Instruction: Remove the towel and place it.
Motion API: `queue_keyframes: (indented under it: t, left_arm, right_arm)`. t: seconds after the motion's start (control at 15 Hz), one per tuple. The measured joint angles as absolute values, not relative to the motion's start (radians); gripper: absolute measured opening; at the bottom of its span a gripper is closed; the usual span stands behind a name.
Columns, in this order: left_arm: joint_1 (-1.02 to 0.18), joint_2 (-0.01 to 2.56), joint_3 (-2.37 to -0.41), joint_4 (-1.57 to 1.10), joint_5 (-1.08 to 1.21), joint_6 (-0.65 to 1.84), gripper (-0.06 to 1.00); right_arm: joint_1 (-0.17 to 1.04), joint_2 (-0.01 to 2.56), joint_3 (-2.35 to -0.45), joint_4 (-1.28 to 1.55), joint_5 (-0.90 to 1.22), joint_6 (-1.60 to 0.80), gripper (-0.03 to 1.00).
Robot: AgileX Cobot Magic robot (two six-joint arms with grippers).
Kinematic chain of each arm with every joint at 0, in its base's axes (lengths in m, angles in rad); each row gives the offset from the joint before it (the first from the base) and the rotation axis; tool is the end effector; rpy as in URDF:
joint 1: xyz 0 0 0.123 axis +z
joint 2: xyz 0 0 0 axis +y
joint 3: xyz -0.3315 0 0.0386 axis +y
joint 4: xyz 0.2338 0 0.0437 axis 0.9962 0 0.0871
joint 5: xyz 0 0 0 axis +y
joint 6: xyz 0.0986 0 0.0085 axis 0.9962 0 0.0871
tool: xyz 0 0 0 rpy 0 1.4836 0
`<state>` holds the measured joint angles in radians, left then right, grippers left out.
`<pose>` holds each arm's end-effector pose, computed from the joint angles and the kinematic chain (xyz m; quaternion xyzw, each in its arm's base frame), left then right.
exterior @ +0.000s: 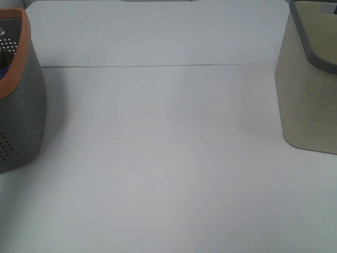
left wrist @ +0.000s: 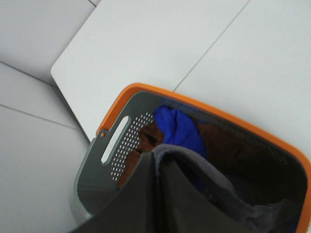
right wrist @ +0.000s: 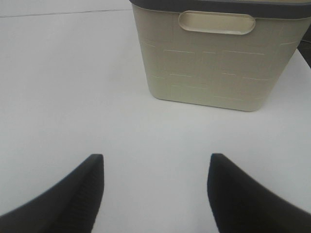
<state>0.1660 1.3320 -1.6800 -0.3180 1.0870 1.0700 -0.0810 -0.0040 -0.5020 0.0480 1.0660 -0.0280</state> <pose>0.2419 0.0127 0.5189 0.3831 0.7978 0.1247 0.4486 -0.0598 0.0090 0.2667 0.0215 0.8525 -0.0045 0.5222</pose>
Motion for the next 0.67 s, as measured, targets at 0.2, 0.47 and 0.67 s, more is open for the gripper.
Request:
queue_keyframes:
  t: [0.2,0.47,0.67]
  left_arm:
    - [0.166,1.331,-1.754,-0.435,1.083,1.088,0.0]
    - [0.102,1.403,-1.906,-0.569,1.037,1.144,0.0]
    - [-0.044,1.491,-1.993,-0.569,1.015,1.173,0.0]
  right_arm:
    - [-0.081,-0.004,-0.502,0.048,1.066,-0.027,0.63]
    - [-0.081,0.035,-0.509,0.214,1.041,-0.105,0.63]
    - [-0.081,0.137,-0.517,0.371,0.95,-0.238,0.63]
